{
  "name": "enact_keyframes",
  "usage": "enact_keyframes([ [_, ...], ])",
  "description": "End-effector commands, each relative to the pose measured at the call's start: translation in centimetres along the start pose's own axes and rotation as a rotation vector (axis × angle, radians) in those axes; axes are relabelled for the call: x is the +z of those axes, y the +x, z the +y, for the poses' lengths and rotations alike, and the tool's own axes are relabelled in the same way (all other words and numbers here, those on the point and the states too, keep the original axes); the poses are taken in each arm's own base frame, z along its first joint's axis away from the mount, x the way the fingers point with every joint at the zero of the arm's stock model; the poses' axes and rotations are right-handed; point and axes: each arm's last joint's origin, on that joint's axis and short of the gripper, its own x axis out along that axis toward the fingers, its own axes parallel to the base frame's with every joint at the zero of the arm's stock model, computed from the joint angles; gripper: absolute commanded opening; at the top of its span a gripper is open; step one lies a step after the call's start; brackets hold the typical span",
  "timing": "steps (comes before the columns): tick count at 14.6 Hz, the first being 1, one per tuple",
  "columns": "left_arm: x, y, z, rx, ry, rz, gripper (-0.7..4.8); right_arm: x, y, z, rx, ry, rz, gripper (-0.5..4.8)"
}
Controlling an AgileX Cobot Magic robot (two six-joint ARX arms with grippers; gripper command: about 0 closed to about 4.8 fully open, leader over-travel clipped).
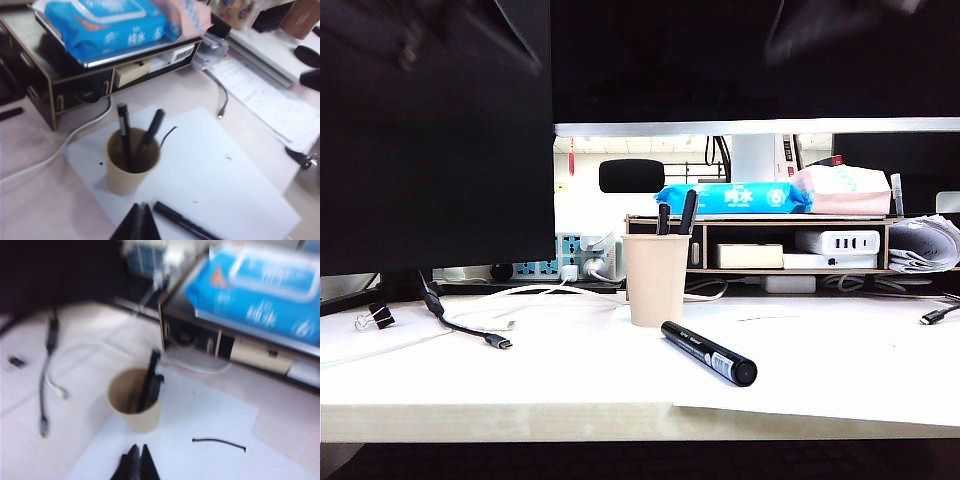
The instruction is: Pick up the marker from the paper cup and put it on the table.
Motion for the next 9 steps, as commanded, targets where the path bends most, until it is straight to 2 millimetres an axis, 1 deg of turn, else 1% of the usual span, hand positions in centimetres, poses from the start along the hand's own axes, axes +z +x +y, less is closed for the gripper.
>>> enact_keyframes([
  [1, 0.3, -2.5, -1.7, 0.005, 0.046, -0.046, -0.05, 0.4, -2.8, 0.3, 0.024, 0.001, -0.038, -0.07],
  [6, -0.7, -8.1, -4.6, 0.095, 0.079, -0.163, -0.05, 0.8, -7.9, 0.7, 0.066, 0.026, -0.145, -0.07],
  [8, -0.9, -10.2, -5.7, 0.12, 0.091, -0.195, -0.05, 0.4, -9.9, 0.8, 0.069, 0.037, -0.184, -0.07],
  [9, -1.0, -10.9, -6.1, 0.135, 0.094, -0.207, -0.05, 0.0, -10.6, 0.8, 0.07, 0.037, -0.189, -0.07],
])
